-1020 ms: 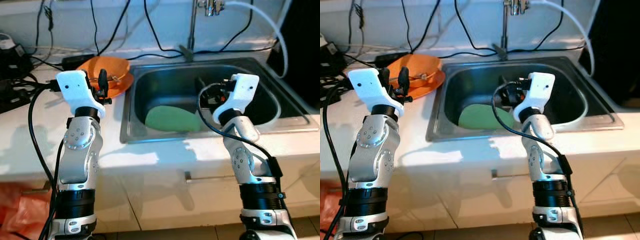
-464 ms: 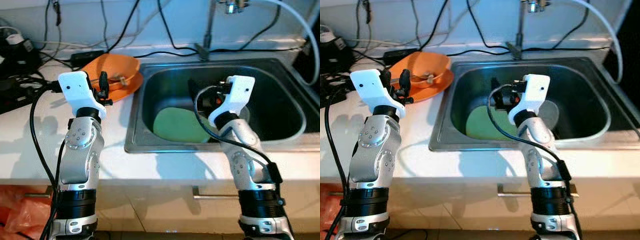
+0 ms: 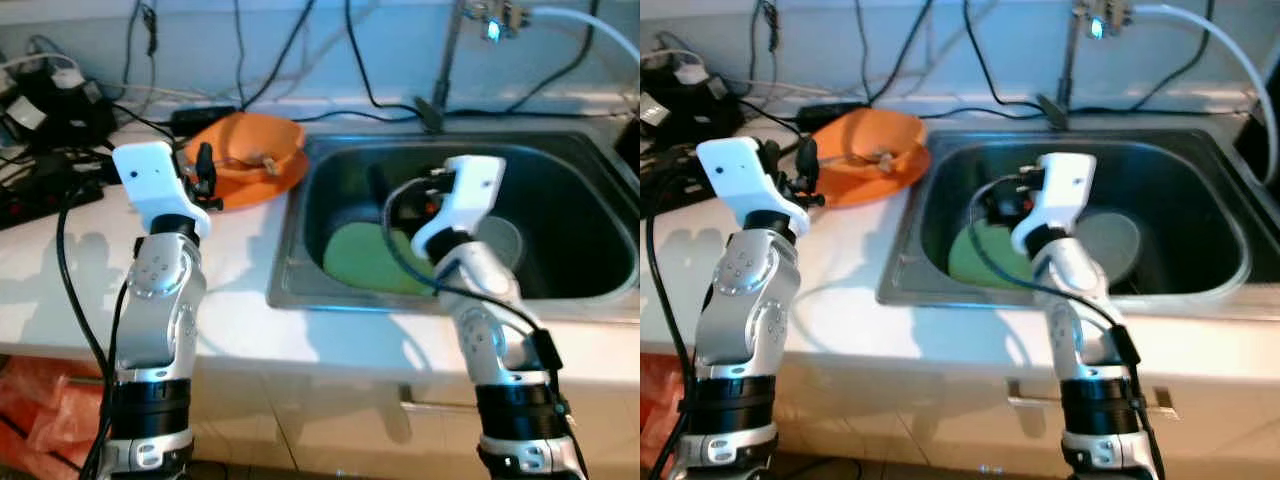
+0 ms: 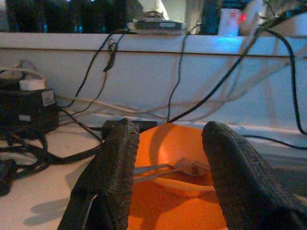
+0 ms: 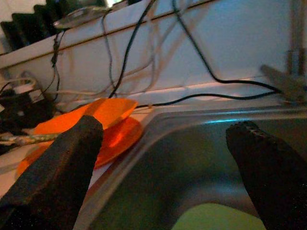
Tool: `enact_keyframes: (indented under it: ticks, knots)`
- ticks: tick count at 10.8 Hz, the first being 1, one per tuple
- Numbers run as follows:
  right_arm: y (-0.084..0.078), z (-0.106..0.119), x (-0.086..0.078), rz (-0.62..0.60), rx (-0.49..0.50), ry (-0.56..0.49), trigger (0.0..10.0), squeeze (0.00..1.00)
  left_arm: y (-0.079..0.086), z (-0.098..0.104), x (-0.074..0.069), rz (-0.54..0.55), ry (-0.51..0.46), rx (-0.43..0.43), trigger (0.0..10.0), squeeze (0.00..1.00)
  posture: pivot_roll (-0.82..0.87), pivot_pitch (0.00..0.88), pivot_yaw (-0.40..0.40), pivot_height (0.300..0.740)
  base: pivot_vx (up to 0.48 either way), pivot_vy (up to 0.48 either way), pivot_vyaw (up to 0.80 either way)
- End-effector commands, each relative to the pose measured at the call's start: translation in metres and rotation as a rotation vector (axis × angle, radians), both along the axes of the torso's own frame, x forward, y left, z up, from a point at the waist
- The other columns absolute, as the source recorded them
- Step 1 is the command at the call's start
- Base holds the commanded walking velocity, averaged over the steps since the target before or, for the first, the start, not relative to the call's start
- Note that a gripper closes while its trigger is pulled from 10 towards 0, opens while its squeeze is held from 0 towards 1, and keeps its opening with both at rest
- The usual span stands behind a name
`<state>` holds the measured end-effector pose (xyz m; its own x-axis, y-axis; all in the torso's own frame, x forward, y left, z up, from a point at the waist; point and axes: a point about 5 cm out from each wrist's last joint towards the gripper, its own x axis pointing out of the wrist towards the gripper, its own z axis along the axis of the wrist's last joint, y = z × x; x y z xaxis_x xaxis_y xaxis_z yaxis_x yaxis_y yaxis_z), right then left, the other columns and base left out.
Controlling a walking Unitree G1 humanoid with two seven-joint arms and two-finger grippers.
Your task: Kitchen organization
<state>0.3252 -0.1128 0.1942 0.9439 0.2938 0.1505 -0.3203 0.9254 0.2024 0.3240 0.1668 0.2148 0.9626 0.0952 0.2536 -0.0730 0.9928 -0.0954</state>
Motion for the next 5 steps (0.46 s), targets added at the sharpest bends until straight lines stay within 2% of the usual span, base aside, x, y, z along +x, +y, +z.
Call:
enact_keyframes:
  ticks: [1, 2, 5]
  knots:
    - [0.0043, 0.006, -0.0017, 0.02, -0.004, -0.03, 10.0, 0.0, 0.0082, 0.0008, -0.0013, 0.038, 0.007, 0.003, 10.0, 0.0, 0.1, 0.0, 0.084, 0.74, 0.349, 0.24, 0.8]
    - [0.0041, 0.0061, -0.0013, 0.017, 0.01, -0.027, 10.0, 0.0, 0.0081, 0.001, -0.001, 0.035, 0.007, 0.001, 10.0, 0.0, 0.11, 0.0, 0.083, 0.74, 0.33, 0.0, 0.41]
    - [0.0021, 0.004, 0.0004, 0.003, 0.017, -0.018, 10.0, 0.0, 0.0046, 0.0009, -0.0018, 0.016, 0.006, -0.003, 10.0, 0.0, 0.11, 0.0, 0.083, 0.74, 0.0, 0.0, 0.0]
